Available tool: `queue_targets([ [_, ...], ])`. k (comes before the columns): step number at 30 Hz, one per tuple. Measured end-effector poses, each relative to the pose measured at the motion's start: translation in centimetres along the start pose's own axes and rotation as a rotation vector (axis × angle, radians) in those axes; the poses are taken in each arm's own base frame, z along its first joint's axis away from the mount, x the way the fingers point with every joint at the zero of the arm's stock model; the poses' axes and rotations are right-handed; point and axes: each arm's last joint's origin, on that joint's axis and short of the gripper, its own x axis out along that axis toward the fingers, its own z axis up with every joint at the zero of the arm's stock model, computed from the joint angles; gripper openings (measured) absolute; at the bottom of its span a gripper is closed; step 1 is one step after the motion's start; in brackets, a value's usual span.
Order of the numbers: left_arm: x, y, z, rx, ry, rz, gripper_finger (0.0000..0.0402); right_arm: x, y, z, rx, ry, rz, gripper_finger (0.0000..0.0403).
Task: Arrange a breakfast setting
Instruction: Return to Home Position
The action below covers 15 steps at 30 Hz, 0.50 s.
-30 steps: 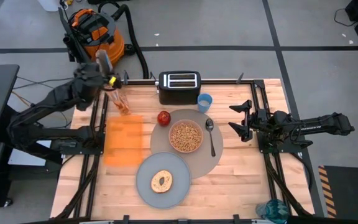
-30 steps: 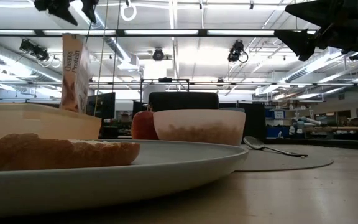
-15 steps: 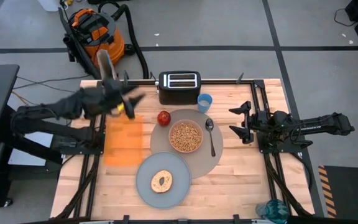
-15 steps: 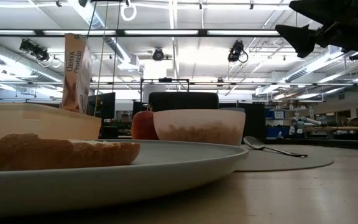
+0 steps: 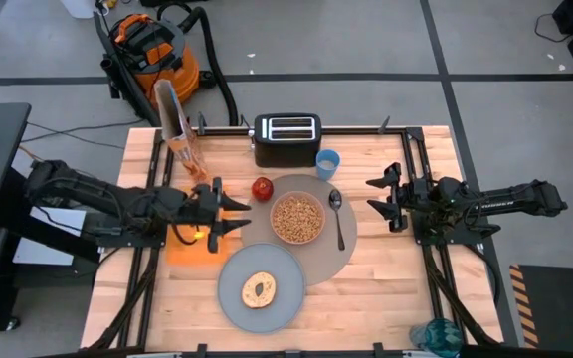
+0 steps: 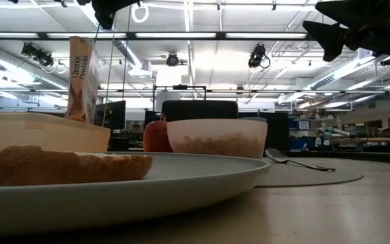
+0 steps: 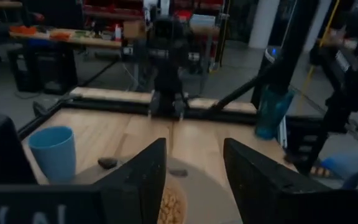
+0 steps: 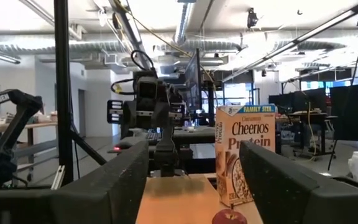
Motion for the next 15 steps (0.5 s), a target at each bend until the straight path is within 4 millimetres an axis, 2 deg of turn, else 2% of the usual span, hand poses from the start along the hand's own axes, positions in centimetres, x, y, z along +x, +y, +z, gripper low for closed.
queue_targets([
  [5, 0.13, -0.40, -0.71, -0.010, -0.010, -0.022, 0.0166, 0.00, 0.04, -0.01, -0.001, 0.001, 0.012, 0.0255],
  [15, 0.29, -0.88, -0.76, 0.002, -0.018, -0.042, 0.0166, 0.00, 0.03, 0.00, -0.017, 0.000, 0.011, 0.0255],
])
